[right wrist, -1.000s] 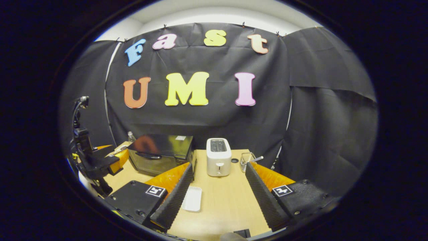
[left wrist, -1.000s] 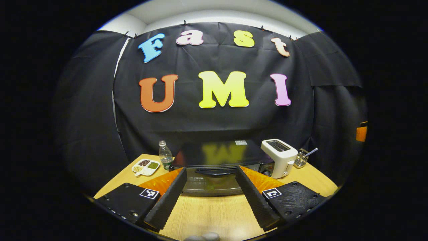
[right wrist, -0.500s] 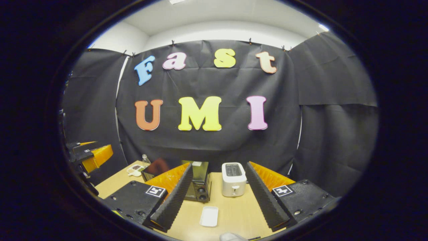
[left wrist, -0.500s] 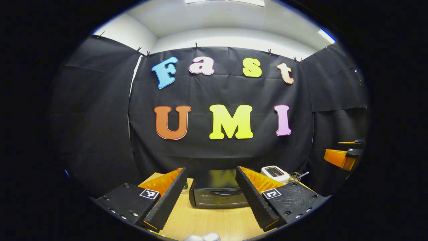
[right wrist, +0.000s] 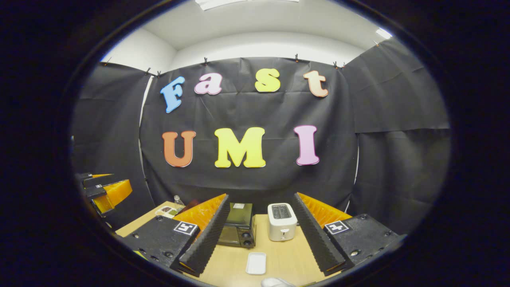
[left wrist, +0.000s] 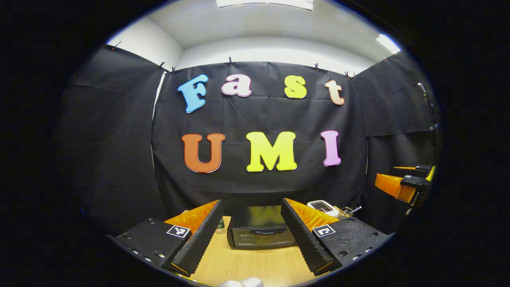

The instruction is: Open the electric oven with the left hand, put the food in, and close the electric oven.

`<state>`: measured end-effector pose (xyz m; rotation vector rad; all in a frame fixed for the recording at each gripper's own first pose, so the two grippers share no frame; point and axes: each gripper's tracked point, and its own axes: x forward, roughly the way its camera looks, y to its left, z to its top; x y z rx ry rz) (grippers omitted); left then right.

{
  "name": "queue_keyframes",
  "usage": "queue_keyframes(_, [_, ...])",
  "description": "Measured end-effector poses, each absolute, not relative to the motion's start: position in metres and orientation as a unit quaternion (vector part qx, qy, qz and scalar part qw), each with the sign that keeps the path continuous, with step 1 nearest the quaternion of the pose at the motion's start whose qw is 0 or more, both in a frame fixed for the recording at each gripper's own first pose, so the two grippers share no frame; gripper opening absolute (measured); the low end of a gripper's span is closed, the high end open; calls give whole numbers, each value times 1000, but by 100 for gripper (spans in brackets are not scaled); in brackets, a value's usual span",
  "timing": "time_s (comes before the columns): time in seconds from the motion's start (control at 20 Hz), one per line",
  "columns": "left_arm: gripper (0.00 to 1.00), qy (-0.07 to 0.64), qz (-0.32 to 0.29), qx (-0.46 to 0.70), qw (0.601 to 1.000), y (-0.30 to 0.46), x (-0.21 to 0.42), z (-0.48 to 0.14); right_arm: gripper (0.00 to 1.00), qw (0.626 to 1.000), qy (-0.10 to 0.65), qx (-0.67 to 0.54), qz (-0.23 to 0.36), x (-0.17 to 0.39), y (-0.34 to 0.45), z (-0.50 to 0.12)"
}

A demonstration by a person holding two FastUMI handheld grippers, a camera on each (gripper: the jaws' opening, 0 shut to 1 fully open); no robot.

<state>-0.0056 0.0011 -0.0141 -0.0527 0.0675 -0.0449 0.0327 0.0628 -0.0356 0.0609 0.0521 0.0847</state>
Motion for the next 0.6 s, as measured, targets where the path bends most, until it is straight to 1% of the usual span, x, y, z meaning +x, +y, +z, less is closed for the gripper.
queue_keyframes(0.6, [96,24,-24,-29,999,9,-4,-7,100,999,22,26,30,22,64,-29])
